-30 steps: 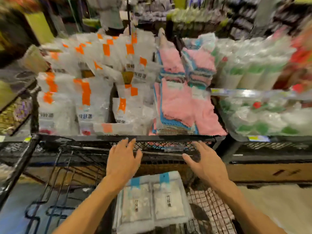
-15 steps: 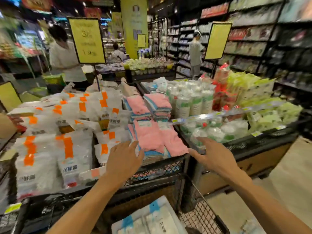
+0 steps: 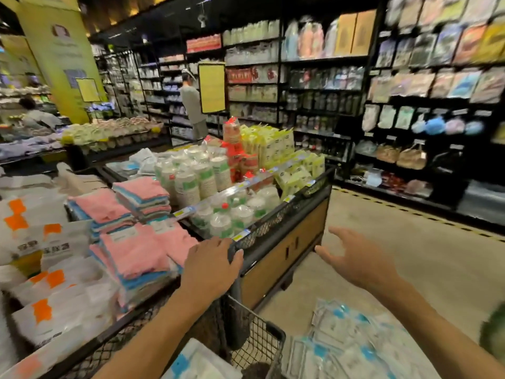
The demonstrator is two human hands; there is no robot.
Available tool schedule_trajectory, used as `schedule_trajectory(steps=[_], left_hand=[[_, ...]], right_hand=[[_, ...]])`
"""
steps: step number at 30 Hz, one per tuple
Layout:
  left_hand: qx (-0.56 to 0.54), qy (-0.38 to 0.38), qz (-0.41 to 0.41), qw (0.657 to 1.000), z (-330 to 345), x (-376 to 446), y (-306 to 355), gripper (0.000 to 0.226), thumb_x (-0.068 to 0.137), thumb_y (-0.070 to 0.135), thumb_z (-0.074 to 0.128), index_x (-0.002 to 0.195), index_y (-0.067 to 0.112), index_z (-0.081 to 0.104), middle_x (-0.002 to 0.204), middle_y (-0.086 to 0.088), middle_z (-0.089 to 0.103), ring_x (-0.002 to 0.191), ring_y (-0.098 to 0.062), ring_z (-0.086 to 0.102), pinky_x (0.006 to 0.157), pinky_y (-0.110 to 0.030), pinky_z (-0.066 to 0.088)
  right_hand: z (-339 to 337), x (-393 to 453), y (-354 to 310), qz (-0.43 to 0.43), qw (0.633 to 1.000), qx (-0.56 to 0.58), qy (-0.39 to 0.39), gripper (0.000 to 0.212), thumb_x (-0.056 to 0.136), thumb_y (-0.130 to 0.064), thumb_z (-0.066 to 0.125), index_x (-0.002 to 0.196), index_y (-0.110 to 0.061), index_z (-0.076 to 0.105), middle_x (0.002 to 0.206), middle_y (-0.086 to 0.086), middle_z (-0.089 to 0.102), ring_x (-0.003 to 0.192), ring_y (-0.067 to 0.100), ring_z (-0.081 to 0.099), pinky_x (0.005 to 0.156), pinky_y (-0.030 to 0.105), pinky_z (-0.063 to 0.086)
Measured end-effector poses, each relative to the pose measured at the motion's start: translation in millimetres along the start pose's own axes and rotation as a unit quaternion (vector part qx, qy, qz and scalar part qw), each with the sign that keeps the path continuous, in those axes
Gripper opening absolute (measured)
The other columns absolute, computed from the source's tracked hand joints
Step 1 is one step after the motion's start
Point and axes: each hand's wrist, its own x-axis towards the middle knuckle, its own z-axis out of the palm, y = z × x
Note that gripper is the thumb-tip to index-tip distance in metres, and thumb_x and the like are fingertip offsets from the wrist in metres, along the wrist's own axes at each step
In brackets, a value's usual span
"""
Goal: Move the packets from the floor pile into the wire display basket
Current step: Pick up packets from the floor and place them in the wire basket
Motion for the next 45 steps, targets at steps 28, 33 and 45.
schedule_trajectory(steps=[28,33,45], left_hand=[[-0.07,-0.145,0.243,0.957,190.3,40.6,420.7,0.055,0.103,0.053,0.042,0.144,0.019,0.055,0.142,-0.001,0.061,0.127,-0.023,0.058,0.104,-0.039,0.046],[-0.07,-0.196,0.284,0.936,248.4,62.0,475.4,0.054,0.103,0.052,0.039,0.146,0.021,0.053,0.145,-0.001,0.058,0.13,-0.024,0.055,0.109,-0.042,0.042],[-0.043,-0.267,0.349,0.897,385.1,124.2,573.4,0.062,0.102,0.055,0.033,0.151,0.019,0.048,0.156,-0.005,0.047,0.144,-0.025,0.043,0.119,-0.044,0.029]], right_hand=[[-15.4,-160.8,431.5,0.329,0.944,-0.017,-0.008,0.075,0.09,-0.073,0.052,0.146,-0.024,0.051,0.143,-0.002,0.06,0.123,0.021,0.061,0.093,0.039,0.056],[4.5,-175.3,479.3,0.397,0.918,-0.022,-0.002,0.073,0.089,-0.074,0.051,0.146,-0.03,0.05,0.143,-0.005,0.061,0.124,0.02,0.06,0.091,0.037,0.056],[69.8,-173.3,561.0,0.499,0.866,-0.017,-0.019,0.063,0.095,-0.068,0.05,0.145,-0.03,0.049,0.144,-0.007,0.059,0.126,0.017,0.057,0.094,0.034,0.05]])
